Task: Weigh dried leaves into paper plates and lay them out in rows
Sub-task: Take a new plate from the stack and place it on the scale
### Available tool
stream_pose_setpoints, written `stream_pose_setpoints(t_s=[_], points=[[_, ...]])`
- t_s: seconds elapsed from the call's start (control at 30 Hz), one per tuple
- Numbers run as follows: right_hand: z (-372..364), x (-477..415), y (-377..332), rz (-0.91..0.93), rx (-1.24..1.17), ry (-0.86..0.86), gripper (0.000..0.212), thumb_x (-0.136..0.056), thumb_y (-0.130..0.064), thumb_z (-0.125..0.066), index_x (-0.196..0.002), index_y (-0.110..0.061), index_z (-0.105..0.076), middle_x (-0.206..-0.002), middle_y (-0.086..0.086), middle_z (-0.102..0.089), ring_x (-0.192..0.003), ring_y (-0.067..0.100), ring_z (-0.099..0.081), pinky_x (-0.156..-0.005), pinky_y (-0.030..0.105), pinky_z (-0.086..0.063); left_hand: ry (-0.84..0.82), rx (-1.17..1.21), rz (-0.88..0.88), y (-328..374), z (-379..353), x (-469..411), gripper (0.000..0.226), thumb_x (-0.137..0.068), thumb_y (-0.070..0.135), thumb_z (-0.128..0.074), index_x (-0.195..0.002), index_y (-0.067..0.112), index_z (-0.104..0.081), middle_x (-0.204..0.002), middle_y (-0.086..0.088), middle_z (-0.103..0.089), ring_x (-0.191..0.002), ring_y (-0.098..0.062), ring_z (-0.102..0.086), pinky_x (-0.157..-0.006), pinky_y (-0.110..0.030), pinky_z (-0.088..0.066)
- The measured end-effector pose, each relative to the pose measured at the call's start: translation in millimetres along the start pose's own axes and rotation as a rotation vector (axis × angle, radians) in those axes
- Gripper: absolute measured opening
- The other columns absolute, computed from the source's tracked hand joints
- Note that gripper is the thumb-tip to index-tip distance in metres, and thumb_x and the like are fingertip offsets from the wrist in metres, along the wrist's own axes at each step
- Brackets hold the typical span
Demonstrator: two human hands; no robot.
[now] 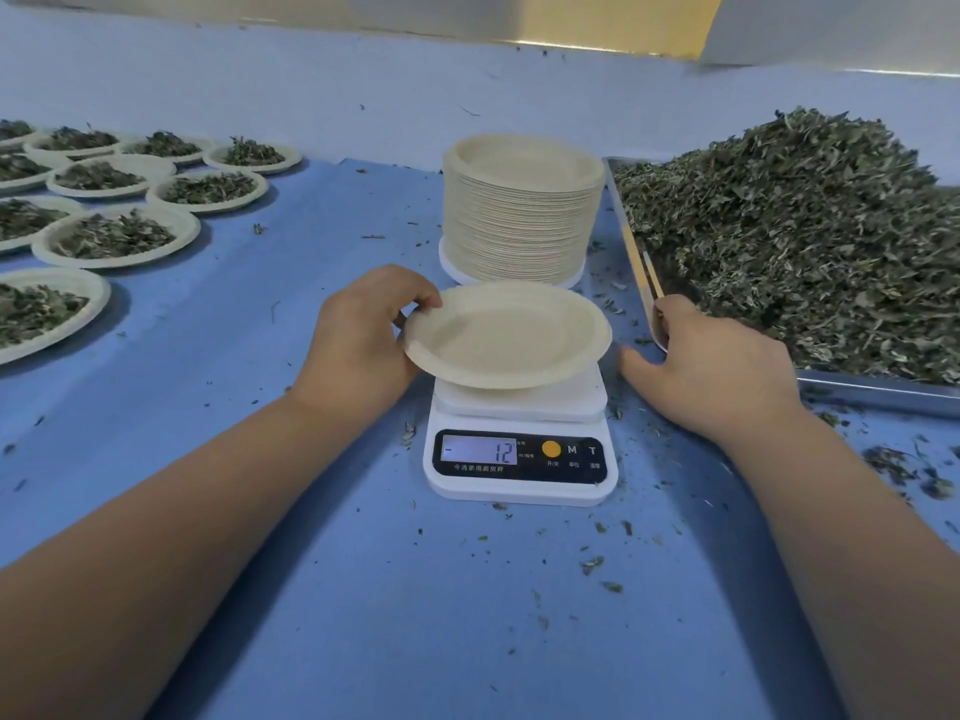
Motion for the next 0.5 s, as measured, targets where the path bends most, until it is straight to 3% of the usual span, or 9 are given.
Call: stream_pose_setpoints(t_s=[0.17,0.27,0.37,0.5], points=[[1,2,0,-0.003,-0.017,0.023,0.042,-0.085,-0.064,-0.051,-0.091,-0.023,-0.041,-0.063,-0.004,-0.048,-0.052,0.018,-0.042,-0.05,0.027,-0.026,-0.024,0.11,0.079,3,-2,3,0.042,-0.09,-0.005,-0.066,-0.126,0.017,-0.069,-0.121,0.016,-0.063,-0.112,0.011,-0.055,-0.092,-0.008,-0.047],[0,2,0,-0.003,-0.019,0.03,0.043,-0.086,-0.065,-0.05,-0.089,-0.023,-0.04,-0.062,-0.003,-0.049,-0.051,0.014,-0.042,-0.049,0.026,-0.024,-0.058,0.125,0.127,-1,-1,3,0.055,-0.089,-0.009,-0.061,-0.134,0.022,-0.065,-0.132,0.017,-0.061,-0.123,-0.001,-0.056,-0.094,-0.007,-0.046],[1,2,0,-0.005,-0.021,0.041,0.043,-0.085,-0.065,-0.051,-0.088,-0.023,-0.04,-0.061,-0.003,-0.048,-0.051,0.014,-0.041,-0.049,0.025,-0.023,-0.128,0.129,0.301,-15,-1,3,0.059,-0.089,-0.012,-0.055,-0.137,0.022,-0.062,-0.135,0.016,-0.059,-0.127,-0.008,-0.058,-0.095,-0.007,-0.045],[0,2,0,0.005,-0.023,0.049,0.041,-0.086,-0.063,-0.05,-0.09,-0.023,-0.041,-0.061,-0.004,-0.048,-0.051,0.013,-0.041,-0.049,0.024,-0.023,-0.253,0.169,0.462,-27,-5,4,0.057,-0.086,-0.02,-0.043,-0.126,0.015,-0.065,-0.117,0.006,-0.07,-0.118,-0.006,-0.064,-0.09,-0.004,-0.046]])
Point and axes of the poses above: each hand's wrist, its own x-axis away from the middle knuckle, its own z-axis out of the back of the hand, y = z × x, the point moved 4 cm from there along -x, towards the middle knuckle
